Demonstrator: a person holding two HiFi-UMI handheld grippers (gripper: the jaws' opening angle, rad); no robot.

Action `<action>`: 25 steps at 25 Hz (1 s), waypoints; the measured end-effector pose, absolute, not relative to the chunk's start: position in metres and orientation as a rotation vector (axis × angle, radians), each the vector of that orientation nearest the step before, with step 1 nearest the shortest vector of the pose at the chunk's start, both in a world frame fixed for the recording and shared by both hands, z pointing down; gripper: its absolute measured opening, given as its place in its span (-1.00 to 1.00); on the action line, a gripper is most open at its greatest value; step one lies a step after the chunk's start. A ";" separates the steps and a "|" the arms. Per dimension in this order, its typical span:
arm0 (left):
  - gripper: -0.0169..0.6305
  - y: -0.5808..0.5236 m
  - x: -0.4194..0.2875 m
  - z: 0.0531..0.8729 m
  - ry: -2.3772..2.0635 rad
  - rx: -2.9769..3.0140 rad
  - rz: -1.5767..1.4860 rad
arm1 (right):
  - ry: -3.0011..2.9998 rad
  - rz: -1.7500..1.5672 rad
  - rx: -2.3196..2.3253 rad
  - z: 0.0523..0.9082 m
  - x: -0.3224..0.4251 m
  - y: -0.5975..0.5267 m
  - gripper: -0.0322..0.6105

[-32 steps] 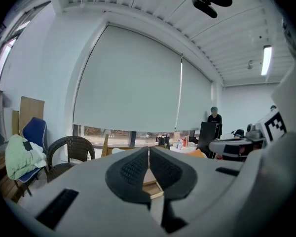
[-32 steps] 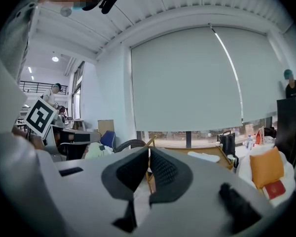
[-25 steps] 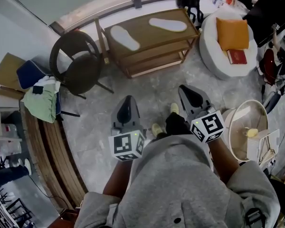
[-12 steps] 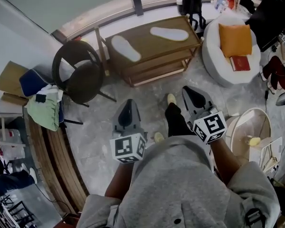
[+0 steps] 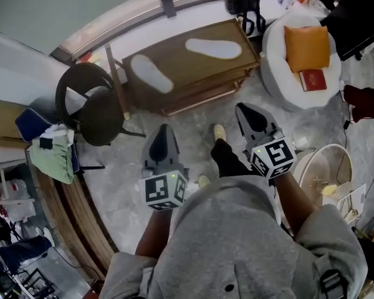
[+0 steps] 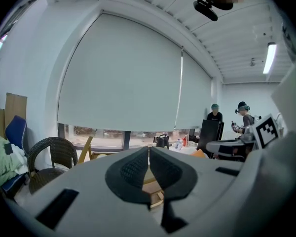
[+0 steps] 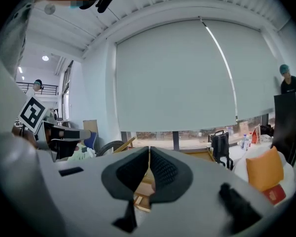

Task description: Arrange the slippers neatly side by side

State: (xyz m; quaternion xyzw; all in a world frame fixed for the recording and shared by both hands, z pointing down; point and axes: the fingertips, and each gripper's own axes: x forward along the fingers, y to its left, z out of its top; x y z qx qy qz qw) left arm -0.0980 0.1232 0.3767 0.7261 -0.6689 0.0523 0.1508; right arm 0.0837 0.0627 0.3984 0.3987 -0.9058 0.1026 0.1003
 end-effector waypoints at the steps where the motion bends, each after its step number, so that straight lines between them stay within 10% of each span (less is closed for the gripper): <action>1: -0.88 0.114 -0.097 0.378 -1.919 2.078 0.164 | -2.676 0.318 1.174 0.401 0.084 0.052 -0.82; 25: -0.88 -0.053 -0.099 0.381 -2.029 1.910 0.230 | -2.690 0.415 1.006 0.417 0.081 -0.124 -0.82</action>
